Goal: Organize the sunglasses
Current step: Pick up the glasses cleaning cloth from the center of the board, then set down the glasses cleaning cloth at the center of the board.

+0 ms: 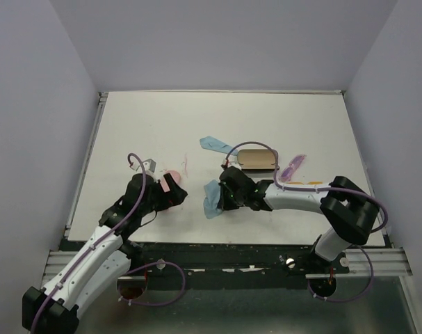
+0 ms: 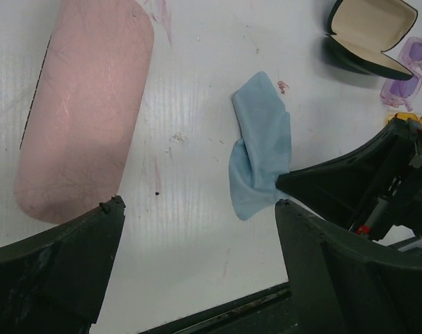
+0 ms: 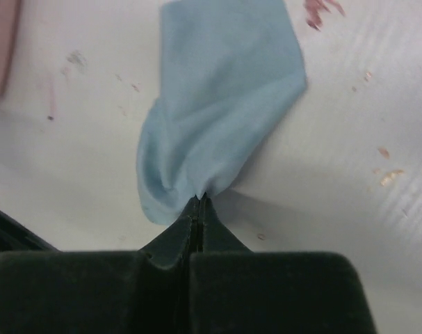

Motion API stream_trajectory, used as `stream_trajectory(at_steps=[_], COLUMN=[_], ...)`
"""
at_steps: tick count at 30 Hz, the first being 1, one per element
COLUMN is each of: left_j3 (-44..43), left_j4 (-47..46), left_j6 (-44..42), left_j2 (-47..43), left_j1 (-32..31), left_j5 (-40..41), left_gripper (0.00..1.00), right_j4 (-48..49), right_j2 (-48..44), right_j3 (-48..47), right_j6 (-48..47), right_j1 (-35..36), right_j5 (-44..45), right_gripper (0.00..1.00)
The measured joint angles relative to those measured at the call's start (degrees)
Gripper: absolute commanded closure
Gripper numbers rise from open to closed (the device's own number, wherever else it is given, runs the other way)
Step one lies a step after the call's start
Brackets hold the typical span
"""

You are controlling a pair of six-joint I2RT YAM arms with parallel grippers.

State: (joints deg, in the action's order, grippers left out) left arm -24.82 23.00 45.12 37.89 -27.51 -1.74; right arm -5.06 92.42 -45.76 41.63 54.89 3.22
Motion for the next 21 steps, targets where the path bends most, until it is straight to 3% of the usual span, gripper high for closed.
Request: stream_trajectory(at_steps=[13, 17, 21], left_j3=[-0.70, -1.44, -1.95], left_j4=[7.98, 9.94, 11.04], left_j6=[3.78, 5.09, 6.12], left_j2=[-12.35, -15.76, -15.91], left_j1=[0.00, 0.00, 0.00], left_j5=[5.40, 5.66, 5.75], left_gripper=[0.01, 0.01, 0.01], right_j4=[-4.44, -5.38, -9.22], right_j2=[5.68, 4.76, 2.01], right_j3=[-30.36, -29.92, -21.75], right_j6=[-7.50, -7.48, -5.99], right_j1=[3.58, 3.65, 2.25], right_j5=[-3.74, -3.93, -2.58], right_gripper=[0.98, 0.95, 0.87])
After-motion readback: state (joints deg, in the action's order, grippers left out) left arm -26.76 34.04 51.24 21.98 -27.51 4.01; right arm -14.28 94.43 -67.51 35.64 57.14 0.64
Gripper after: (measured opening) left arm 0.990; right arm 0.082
